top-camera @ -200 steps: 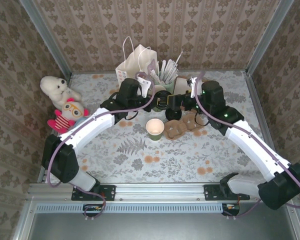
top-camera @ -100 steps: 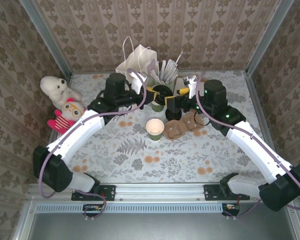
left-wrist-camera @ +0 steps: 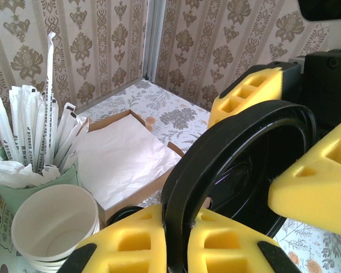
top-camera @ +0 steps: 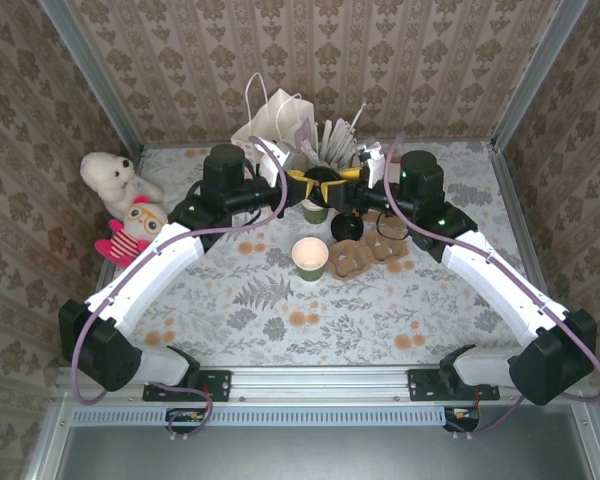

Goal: Pack the takeout coffee

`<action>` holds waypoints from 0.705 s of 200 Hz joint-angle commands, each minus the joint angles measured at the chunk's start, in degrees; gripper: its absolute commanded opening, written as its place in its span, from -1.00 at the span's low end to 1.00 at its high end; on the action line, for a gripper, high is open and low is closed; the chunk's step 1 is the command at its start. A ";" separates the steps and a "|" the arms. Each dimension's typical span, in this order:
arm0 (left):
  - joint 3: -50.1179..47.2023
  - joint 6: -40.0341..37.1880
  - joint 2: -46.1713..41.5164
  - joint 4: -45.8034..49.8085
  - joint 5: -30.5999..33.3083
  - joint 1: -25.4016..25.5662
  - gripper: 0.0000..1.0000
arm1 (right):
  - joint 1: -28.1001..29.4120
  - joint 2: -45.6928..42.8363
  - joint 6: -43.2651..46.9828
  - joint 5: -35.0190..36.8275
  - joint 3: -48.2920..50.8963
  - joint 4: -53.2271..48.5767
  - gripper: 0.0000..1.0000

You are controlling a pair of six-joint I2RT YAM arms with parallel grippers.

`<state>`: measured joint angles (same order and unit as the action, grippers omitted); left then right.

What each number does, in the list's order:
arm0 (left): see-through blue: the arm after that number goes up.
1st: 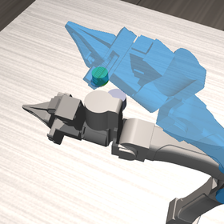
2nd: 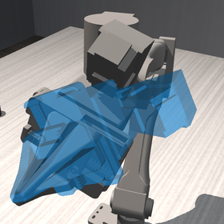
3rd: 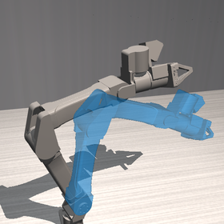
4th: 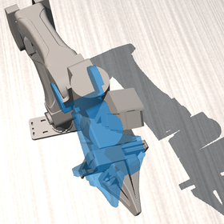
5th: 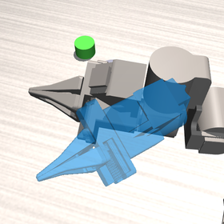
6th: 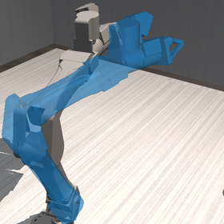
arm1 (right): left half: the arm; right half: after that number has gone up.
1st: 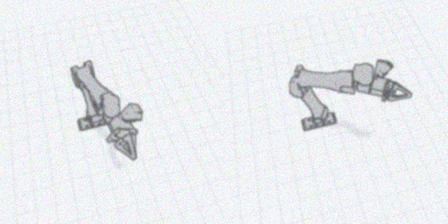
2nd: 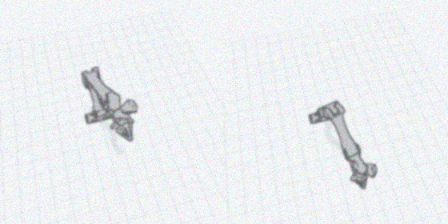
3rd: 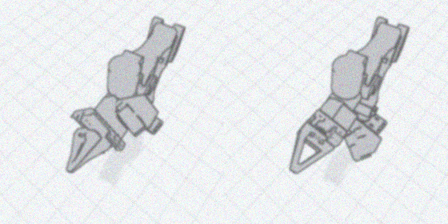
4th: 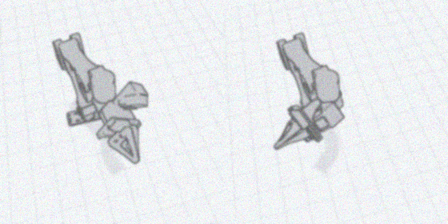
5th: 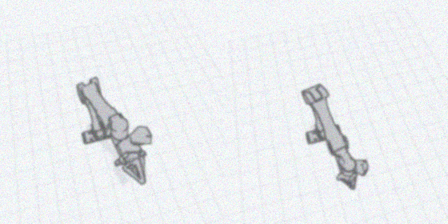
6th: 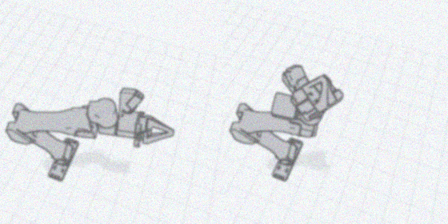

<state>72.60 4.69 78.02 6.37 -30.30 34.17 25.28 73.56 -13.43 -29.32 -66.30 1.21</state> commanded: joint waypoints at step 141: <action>-0.21 0.12 -3.30 -3.19 -0.58 -0.50 -1.00 | -0.05 0.07 4.30 -4.60 -2.91 -1.75 -0.49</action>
<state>72.58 4.71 76.29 4.60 -30.20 34.02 25.28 74.17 -9.56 -32.25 -67.90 -1.08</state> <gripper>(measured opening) 0.097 0.292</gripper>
